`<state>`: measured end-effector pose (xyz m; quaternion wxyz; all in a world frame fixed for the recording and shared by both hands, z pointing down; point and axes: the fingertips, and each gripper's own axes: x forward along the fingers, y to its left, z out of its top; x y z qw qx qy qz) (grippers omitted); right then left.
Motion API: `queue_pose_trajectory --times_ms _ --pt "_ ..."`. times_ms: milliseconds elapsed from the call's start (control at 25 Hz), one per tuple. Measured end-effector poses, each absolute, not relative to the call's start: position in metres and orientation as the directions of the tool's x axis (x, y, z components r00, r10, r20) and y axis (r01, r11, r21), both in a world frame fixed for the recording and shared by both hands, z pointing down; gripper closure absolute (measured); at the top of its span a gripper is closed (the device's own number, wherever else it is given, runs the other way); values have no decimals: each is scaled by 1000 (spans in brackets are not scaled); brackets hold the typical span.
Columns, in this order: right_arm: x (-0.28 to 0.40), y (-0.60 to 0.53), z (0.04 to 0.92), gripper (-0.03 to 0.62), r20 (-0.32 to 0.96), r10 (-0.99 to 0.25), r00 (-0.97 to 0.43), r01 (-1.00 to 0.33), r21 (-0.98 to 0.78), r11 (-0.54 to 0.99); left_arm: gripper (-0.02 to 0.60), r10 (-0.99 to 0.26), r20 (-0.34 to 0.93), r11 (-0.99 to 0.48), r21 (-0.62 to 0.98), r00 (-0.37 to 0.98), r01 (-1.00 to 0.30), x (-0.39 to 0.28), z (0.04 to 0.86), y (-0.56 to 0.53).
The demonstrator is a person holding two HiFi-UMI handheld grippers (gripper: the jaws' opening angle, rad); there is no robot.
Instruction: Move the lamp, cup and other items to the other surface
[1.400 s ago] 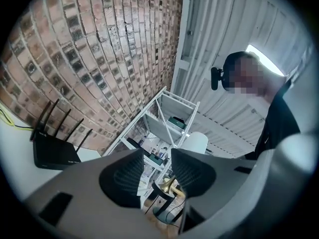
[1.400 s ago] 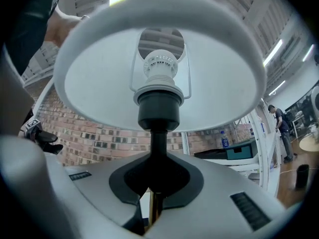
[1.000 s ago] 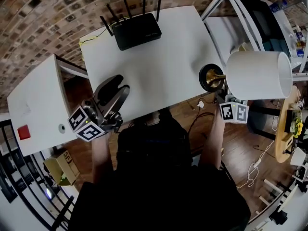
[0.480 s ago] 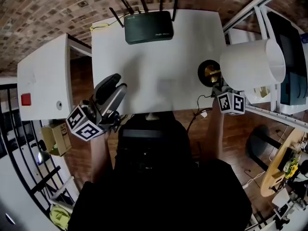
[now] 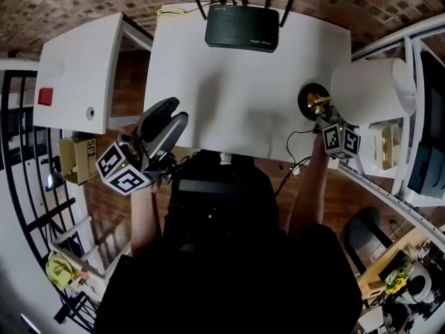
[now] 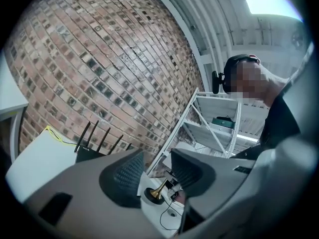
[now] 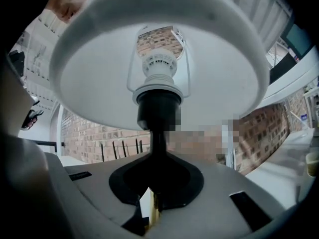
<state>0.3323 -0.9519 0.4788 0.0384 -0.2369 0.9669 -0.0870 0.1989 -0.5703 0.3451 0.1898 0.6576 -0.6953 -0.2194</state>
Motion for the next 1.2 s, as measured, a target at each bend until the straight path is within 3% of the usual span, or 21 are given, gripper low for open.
queue_pose_trajectory --times_ms 480,1200 --pt "301 -949 511 545 10 -435 -900 -431 -152 889 417 -992 -14 99 557 -128 -825 191 350 -561" --pt "304 -925 520 520 7 -420 -908 -411 -215 886 417 -996 -15 64 562 -87 -825 193 352 -580"
